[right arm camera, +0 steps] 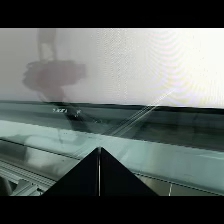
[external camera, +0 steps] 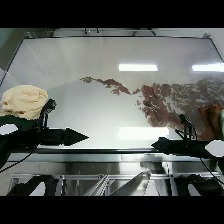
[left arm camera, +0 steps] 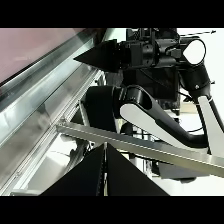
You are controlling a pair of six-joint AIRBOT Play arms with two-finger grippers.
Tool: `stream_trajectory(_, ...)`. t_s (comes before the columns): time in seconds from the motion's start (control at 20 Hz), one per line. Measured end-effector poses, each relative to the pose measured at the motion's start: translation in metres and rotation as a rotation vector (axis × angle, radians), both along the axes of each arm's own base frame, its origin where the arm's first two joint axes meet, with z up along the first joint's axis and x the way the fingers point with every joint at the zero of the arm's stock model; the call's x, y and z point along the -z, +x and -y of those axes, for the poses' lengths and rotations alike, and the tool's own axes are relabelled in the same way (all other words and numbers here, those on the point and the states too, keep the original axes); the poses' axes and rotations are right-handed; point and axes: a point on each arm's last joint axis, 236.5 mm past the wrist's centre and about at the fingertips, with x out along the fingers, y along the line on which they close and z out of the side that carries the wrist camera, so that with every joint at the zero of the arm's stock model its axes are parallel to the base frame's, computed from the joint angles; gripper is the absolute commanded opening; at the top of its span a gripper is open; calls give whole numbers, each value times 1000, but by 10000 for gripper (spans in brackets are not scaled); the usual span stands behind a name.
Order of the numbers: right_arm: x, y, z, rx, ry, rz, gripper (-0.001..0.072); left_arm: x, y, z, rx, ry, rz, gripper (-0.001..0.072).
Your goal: Fold the shirts.
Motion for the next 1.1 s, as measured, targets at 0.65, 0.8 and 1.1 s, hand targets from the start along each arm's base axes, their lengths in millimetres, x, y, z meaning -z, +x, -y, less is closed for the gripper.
stream_trajectory(0.65, 0, 0, 0, 1, 0, 1, 17, -79, 159, -236, -755, 569, 277, 714)
stream_trajectory(0.8, 0, 1, 0, 3, -1, 3, 17, -84, 163, -362, -1109, 669, 197, 714)
stream_trajectory(1.1, -1, 6, 2, 17, -4, 19, 17, 18, 149, -470, -1220, 674, -67, 714)
